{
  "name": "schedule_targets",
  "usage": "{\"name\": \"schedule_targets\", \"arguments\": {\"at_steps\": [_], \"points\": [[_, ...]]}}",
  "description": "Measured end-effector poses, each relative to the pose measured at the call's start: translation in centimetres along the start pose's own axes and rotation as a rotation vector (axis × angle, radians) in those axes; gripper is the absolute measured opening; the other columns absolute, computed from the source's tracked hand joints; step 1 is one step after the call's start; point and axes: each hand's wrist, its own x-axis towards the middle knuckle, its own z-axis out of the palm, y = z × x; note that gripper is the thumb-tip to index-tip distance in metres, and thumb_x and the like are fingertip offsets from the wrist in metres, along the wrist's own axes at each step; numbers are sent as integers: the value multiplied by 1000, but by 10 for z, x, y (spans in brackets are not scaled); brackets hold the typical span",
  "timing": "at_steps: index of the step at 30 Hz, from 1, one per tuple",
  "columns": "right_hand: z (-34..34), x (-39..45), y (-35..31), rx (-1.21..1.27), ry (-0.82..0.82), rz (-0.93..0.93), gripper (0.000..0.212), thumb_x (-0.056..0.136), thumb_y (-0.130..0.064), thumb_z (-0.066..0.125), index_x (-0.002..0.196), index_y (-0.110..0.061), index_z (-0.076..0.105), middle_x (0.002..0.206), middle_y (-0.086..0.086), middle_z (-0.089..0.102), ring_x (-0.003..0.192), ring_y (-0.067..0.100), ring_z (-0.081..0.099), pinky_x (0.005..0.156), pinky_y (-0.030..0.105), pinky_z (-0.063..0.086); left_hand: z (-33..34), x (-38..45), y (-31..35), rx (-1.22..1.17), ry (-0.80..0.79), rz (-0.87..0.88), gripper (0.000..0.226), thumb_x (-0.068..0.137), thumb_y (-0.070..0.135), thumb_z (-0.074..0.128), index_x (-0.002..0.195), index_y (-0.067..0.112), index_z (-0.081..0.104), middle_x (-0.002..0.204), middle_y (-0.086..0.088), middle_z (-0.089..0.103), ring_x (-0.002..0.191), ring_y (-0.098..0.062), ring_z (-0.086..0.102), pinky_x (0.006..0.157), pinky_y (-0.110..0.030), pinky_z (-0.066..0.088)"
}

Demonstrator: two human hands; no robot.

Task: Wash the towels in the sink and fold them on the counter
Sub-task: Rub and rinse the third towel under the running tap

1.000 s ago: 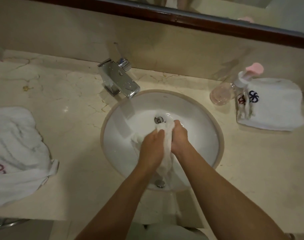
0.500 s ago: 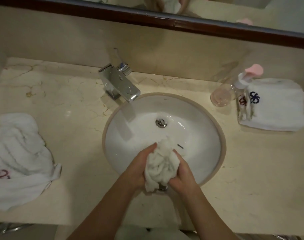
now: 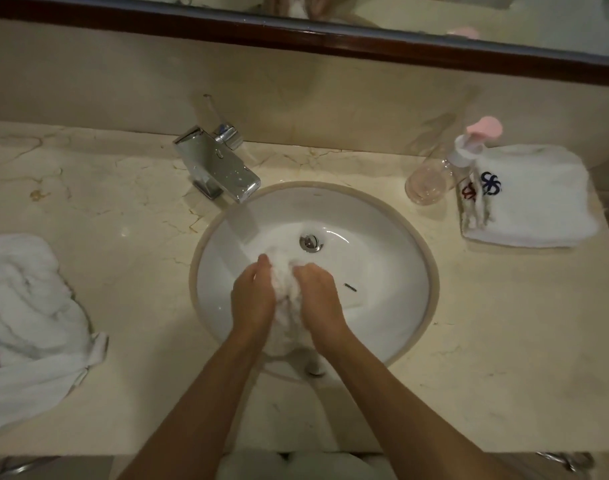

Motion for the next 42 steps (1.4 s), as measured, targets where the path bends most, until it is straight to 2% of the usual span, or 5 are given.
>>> {"name": "schedule_targets", "arguments": {"at_steps": [11, 17, 23, 33, 42], "points": [[-12, 0, 2, -205, 100, -34, 31, 97, -17, 45, 67, -23, 44, 69, -5, 45, 74, 17, 45, 71, 36, 36, 14, -3, 10, 68, -195, 24, 38, 103, 31, 44, 91, 6, 70, 90, -13, 72, 86, -27, 66, 80, -37, 51], [-29, 28, -13, 477, 142, 276, 34, 102, -32, 47, 78, -11, 59, 75, 3, 61, 73, 22, 60, 69, 30, 49, 8, -19, -11, 209, -256, 170, 37, 98, 37, 45, 92, 9, 68, 89, -8, 70, 86, -27, 64, 80, -38, 48], [-47, -18, 49, 1092, 58, 497, 36, 92, -42, 58, 71, -14, 63, 76, 5, 58, 66, 24, 63, 62, 32, 56, -45, 7, -24, -683, -360, -322, 19, 78, 18, 52, 88, 6, 63, 88, -13, 64, 78, -26, 66, 76, -36, 55], [0, -20, 23, 134, 150, -125, 36, 99, -41, 52, 74, -16, 46, 68, -4, 51, 68, 11, 49, 70, 39, 47, 5, -22, -25, -17, -216, -61, 66, 99, 64, 26, 106, 17, 72, 98, -7, 75, 91, -18, 71, 87, -38, 55], [21, -9, 13, -65, 63, -19, 40, 99, -50, 45, 89, -15, 60, 90, 3, 67, 91, 22, 62, 89, 43, 48, -2, 3, -17, 344, -165, 220, 67, 103, 47, 7, 114, 14, 63, 108, -10, 70, 105, -28, 65, 92, -35, 47]]}}
